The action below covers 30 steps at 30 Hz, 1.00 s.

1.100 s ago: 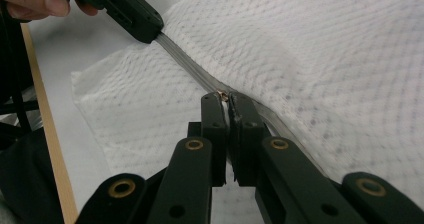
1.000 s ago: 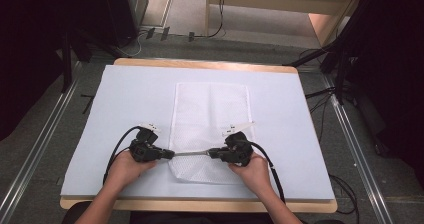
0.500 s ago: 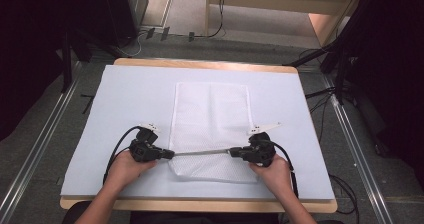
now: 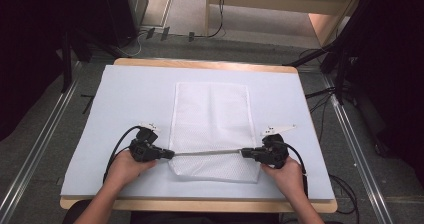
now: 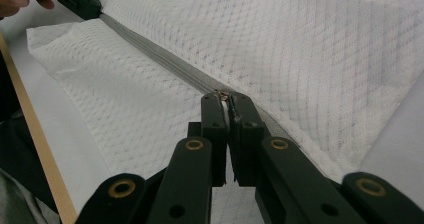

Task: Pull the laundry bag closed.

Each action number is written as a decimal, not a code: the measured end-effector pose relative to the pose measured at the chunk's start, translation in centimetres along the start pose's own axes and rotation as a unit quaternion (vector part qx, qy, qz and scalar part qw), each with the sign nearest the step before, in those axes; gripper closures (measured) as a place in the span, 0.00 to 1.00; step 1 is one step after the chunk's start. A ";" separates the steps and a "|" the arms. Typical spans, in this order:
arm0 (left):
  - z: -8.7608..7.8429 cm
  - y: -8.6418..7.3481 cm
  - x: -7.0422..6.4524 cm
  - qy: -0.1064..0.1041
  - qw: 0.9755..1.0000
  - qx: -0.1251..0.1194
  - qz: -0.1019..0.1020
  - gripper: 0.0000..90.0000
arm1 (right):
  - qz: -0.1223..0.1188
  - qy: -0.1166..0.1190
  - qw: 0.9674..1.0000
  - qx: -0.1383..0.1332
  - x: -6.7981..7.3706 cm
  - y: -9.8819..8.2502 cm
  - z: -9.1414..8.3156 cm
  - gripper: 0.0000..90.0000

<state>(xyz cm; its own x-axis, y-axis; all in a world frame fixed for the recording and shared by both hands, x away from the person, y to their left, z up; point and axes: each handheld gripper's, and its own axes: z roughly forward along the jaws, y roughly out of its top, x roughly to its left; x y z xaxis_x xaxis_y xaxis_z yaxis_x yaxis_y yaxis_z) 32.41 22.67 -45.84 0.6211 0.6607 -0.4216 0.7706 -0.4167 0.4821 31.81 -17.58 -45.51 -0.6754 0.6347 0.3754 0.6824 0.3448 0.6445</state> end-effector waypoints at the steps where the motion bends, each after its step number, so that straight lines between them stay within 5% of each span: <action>1: 0.0 0.0 0.0 0.000 1.000 0.000 0.000 1.00 | 0.000 -0.001 1.000 0.001 0.0 0.0 0.0 0.98; 30: -0.1 -0.1 0.1 0.001 1.000 -0.001 0.000 1.00 | 0.008 -0.005 1.000 -0.008 -0.6 -0.6 -0.9 0.98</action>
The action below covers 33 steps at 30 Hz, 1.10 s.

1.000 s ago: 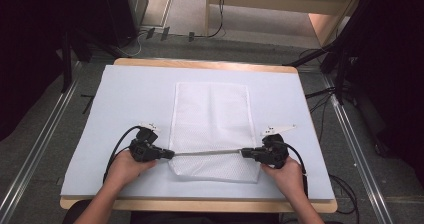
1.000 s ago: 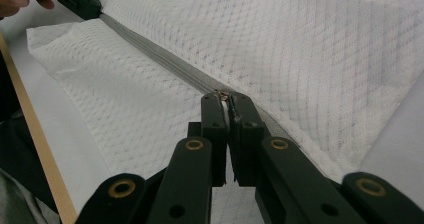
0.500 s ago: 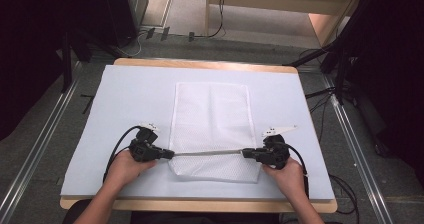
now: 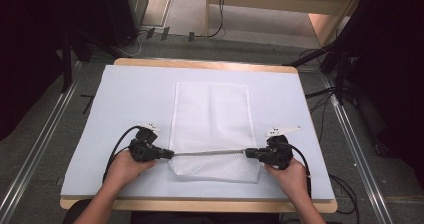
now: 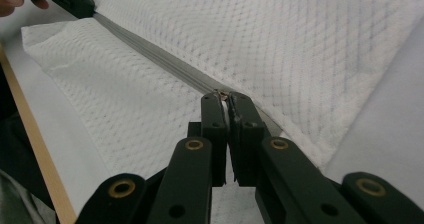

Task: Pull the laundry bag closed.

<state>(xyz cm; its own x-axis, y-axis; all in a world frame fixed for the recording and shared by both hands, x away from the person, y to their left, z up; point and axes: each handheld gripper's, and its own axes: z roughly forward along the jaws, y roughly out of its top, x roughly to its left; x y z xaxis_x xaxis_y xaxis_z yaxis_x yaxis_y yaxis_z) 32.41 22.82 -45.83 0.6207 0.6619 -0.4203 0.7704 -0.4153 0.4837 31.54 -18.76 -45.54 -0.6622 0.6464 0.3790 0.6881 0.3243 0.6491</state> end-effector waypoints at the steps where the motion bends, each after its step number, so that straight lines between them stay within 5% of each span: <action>1: 0.0 0.0 0.0 0.000 1.000 0.000 0.000 1.00 | 0.001 -0.002 1.000 0.001 0.0 0.0 -0.1 0.98; 23: -0.1 -0.1 0.1 -0.002 1.000 -0.003 -0.003 1.00 | 0.010 -0.028 1.000 0.002 -1.6 -0.9 -2.3 0.98; 24: -0.1 -0.1 0.1 0.000 1.000 -0.002 -0.003 1.00 | 0.012 -0.031 0.999 0.001 -1.7 -1.0 -2.4 1.00; 25: -0.1 -0.1 0.1 0.000 1.000 -0.002 -0.003 1.00 | 0.011 -0.067 0.998 0.007 -1.7 -1.1 -2.6 1.00; 26: -0.1 -0.1 0.1 -0.001 1.000 -0.001 -0.002 1.00 | 0.011 -0.067 0.998 0.007 -1.7 -1.1 -2.6 1.00; 29: -0.1 0.0 0.2 -0.004 1.000 -0.001 -0.006 1.00 | 0.056 -0.073 0.996 -0.017 -3.6 -1.9 -4.6 1.00; 33: -0.1 0.0 0.2 -0.003 1.000 0.002 -0.006 1.00 | 0.057 -0.073 0.995 -0.030 -3.6 -2.1 -5.1 1.00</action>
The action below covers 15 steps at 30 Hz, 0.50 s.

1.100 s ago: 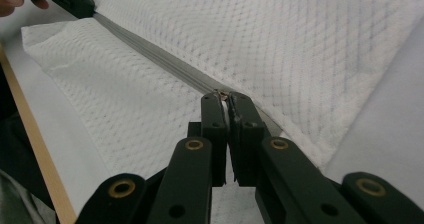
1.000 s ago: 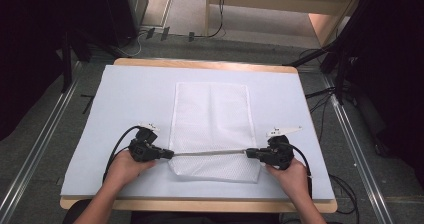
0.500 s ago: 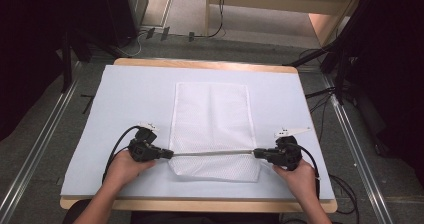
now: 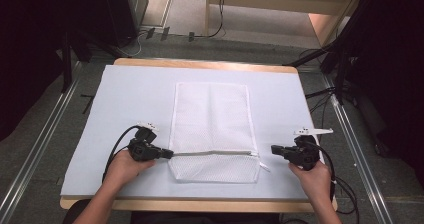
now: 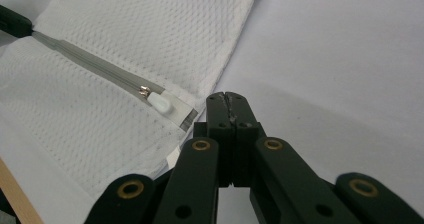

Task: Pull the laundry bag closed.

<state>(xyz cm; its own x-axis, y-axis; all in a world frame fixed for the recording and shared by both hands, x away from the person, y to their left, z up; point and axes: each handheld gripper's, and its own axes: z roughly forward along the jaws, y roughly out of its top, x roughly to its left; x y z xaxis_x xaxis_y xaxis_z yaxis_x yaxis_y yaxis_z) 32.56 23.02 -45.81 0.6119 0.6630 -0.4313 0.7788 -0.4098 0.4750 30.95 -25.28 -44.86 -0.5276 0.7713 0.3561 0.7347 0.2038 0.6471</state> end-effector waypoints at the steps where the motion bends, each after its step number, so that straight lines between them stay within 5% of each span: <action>1: 0.0 0.0 0.0 0.001 1.000 0.001 0.001 1.00 | -0.005 0.002 1.000 0.003 0.2 0.0 0.2 1.00; 9: -0.2 0.0 0.2 -0.006 1.000 -0.004 0.008 1.00 | -0.009 0.013 1.000 0.002 0.3 0.1 0.5 1.00; 15: -1.8 0.1 0.4 0.003 0.999 -0.041 0.001 0.92 | -0.023 0.012 1.000 -0.004 0.2 0.0 0.6 0.98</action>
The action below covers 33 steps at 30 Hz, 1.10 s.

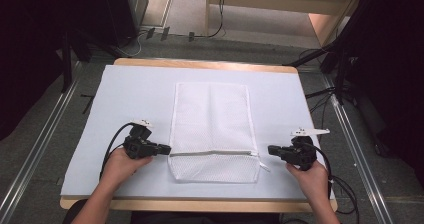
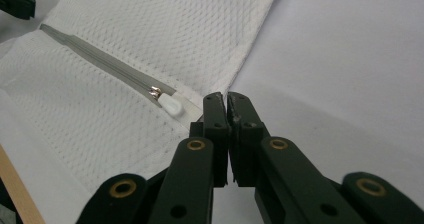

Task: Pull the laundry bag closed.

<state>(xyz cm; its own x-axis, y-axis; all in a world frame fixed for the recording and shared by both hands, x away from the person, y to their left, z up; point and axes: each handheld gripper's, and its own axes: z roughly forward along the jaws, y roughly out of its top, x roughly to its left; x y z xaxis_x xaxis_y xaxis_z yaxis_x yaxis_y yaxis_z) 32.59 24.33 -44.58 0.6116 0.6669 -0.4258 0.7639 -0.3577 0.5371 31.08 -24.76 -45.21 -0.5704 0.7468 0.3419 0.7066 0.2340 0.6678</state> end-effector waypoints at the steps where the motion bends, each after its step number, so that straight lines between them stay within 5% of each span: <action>1: -0.2 0.0 0.1 0.003 1.000 -0.001 0.001 0.90 | -0.001 -0.001 1.000 0.000 0.0 0.0 0.0 0.96; 14: -1.8 0.2 0.7 0.050 0.998 -0.028 0.009 0.64 | -0.030 -0.045 0.998 -0.028 -1.4 -0.3 -0.9 0.66; 22: -2.1 0.1 1.4 0.069 0.997 -0.046 0.003 0.48 | -0.028 -0.054 0.998 -0.031 -1.7 -0.4 -0.8 0.58; 33: -2.1 0.0 2.2 0.084 0.995 -0.050 -0.012 0.40 | -0.030 -0.054 0.998 -0.031 -1.8 -0.4 -0.5 0.49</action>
<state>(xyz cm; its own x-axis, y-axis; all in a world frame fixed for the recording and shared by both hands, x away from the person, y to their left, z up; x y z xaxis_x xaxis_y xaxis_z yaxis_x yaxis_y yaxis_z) 33.51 27.15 -43.96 0.5438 0.7770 -0.3171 0.7487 -0.2785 0.6016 31.61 -26.48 -45.72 -0.5609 0.7956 0.2289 0.6433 0.2449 0.7254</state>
